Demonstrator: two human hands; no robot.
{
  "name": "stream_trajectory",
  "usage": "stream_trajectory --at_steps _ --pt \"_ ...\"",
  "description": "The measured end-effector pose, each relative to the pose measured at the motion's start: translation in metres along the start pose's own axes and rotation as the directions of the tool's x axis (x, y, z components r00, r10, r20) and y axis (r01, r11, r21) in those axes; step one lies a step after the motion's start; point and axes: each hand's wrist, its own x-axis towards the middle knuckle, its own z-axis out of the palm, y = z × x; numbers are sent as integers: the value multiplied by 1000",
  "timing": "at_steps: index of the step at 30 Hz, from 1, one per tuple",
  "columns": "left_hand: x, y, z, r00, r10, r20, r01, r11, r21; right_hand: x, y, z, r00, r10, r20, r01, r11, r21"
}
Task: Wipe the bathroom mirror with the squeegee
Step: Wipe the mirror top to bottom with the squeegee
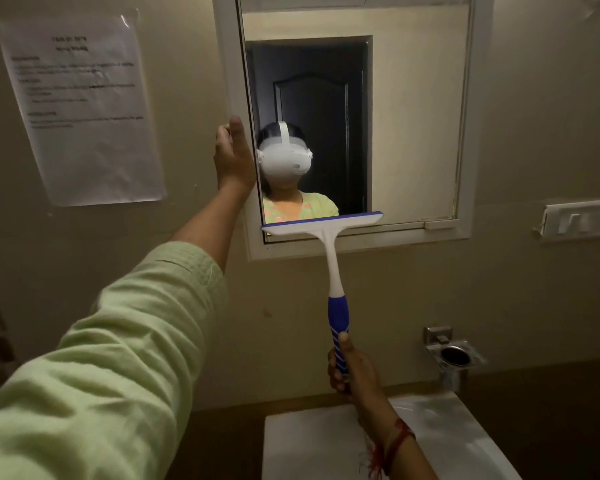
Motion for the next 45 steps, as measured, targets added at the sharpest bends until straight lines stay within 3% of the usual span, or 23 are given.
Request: stream_trajectory --at_steps 28,35,40,45 --pt "-7 14 -3 999 -33 -21 33 999 -12 -13 15 -2 998 47 36 -49 997 51" --pt "1 1 0 1000 17 -18 -17 1000 6 -17 11 3 998 44 -55 -38 994 107" --pt "2 -1 0 999 27 -18 -27 1000 -9 -18 -10 13 985 -88 -150 118 973 201" --pt "-1 -1 0 1000 2 7 -2 1000 -22 -15 -68 12 944 -273 -183 306 934 183"
